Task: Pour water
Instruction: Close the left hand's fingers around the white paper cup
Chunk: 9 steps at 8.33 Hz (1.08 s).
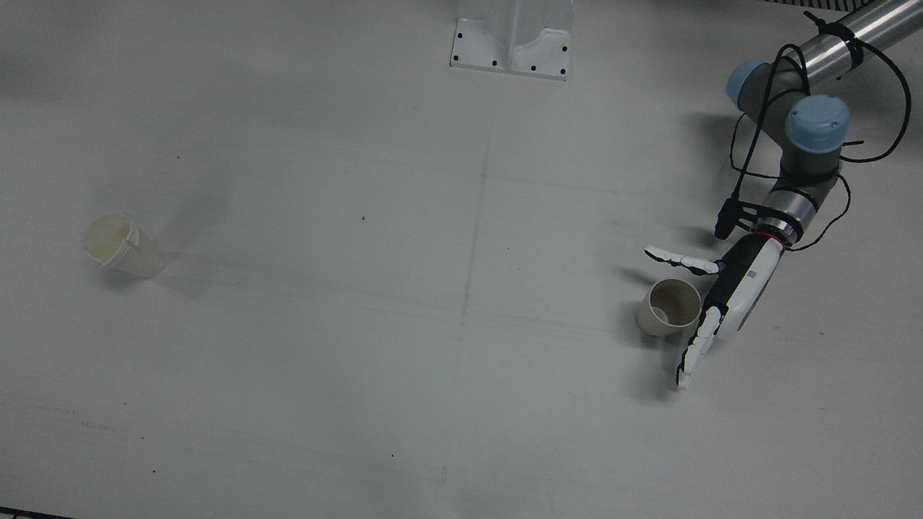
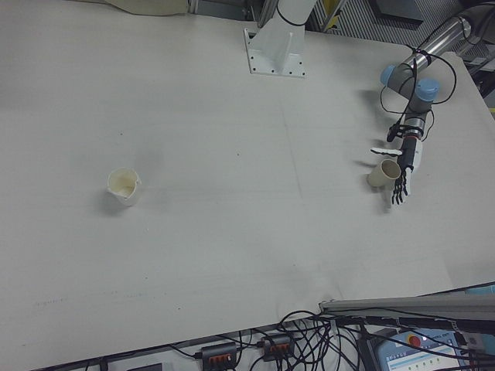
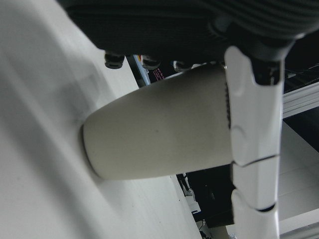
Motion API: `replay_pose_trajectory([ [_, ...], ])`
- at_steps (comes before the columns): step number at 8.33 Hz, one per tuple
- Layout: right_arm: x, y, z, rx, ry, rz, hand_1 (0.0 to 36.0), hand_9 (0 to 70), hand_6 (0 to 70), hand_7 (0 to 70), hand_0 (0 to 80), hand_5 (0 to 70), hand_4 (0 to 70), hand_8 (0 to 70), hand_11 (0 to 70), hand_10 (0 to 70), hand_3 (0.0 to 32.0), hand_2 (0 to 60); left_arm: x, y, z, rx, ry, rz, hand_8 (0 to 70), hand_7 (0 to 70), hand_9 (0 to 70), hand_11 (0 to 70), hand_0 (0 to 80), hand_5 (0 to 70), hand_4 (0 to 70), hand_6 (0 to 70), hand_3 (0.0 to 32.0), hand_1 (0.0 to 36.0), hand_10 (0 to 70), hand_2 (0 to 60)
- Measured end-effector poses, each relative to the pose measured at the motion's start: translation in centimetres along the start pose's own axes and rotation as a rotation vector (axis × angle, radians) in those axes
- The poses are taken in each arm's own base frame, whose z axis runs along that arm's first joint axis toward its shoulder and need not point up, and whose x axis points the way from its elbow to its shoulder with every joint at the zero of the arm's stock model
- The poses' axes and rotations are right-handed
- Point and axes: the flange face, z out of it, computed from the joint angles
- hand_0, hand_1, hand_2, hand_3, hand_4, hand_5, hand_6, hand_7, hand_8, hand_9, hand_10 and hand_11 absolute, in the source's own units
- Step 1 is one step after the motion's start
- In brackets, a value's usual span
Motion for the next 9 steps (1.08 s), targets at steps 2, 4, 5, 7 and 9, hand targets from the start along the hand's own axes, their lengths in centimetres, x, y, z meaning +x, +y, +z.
replay_pose_trajectory([
  [2,0.0,0.02,0.02,0.0,0.0,0.001,4.9,0.0,3.0,7.3,30.5,12.5,0.0,0.0,0.7,0.1,0.0,6.4,-0.65,-0.36,0.5,0.004,-0.002,0.0,0.0,1.1,0.0,3.6,61.7,0.0,0.0,0.0,13.8,26.8,0.3,2.2],
  [4,0.02,-0.03,0.02,0.0,0.0,0.001,4.9,0.1,2.9,7.5,30.5,12.2,0.0,0.0,0.8,0.1,0.0,6.5,-0.67,-0.22,0.75,0.003,-0.002,-0.009,0.0,9.2,0.4,4.3,62.5,0.0,0.0,0.3,11.8,26.9,0.8,2.2],
  [5,0.07,-0.12,0.03,0.002,0.001,0.0,5.0,0.0,3.0,7.3,30.2,12.3,0.0,0.0,0.9,0.2,0.0,6.6,-0.62,-0.28,0.74,0.009,-0.005,-0.015,1.3,19.4,4.5,6.6,71.6,0.0,2.2,5.2,8.0,29.6,2.2,2.2],
  [7,0.19,-0.2,0.07,0.003,0.003,-0.001,4.9,0.0,2.9,7.2,30.2,12.4,0.0,0.0,0.6,0.0,0.0,6.2,-0.6,-0.42,0.63,0.019,-0.011,-0.021,10.9,43.8,20.1,8.9,80.0,0.0,6.8,13.9,3.2,33.6,3.6,4.7],
  [9,0.22,-0.21,0.08,0.004,0.004,-0.001,4.9,0.0,2.9,7.3,30.5,12.4,0.0,0.0,0.6,0.0,0.0,6.1,-0.54,-0.02,0.84,0.026,-0.019,-0.026,34.5,70.0,52.5,18.3,80.0,0.0,12.3,31.9,0.0,35.0,10.1,9.8],
])
